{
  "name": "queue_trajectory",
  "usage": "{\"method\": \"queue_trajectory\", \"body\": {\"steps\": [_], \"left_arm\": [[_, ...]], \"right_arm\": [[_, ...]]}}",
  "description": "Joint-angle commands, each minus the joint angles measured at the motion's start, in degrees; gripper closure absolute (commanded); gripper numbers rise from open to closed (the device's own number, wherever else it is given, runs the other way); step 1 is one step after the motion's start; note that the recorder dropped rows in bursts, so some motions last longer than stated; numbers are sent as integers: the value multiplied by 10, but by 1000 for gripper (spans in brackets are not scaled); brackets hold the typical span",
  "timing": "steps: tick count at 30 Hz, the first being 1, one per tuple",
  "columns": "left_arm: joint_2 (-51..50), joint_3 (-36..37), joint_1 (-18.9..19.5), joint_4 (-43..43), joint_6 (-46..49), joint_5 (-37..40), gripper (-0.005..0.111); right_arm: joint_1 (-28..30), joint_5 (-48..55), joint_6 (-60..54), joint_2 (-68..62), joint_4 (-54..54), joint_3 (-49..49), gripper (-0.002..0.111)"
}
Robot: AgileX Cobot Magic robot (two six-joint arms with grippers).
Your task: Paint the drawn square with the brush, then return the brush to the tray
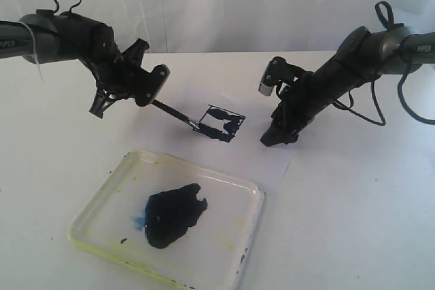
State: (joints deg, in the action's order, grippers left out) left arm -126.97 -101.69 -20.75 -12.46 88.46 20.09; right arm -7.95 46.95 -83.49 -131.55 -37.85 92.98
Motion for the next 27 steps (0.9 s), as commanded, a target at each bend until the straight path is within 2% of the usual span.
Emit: {"method": "queue_trajectory", "body": {"steps": [1, 27], "left_arm": [[3, 3, 6, -2, 0, 5, 107], [3, 3, 40, -3, -2, -7, 107]], "right_arm": [[3, 1, 12, -24, 48, -10, 38], [3, -5, 12, -24, 54, -10, 38]]}}
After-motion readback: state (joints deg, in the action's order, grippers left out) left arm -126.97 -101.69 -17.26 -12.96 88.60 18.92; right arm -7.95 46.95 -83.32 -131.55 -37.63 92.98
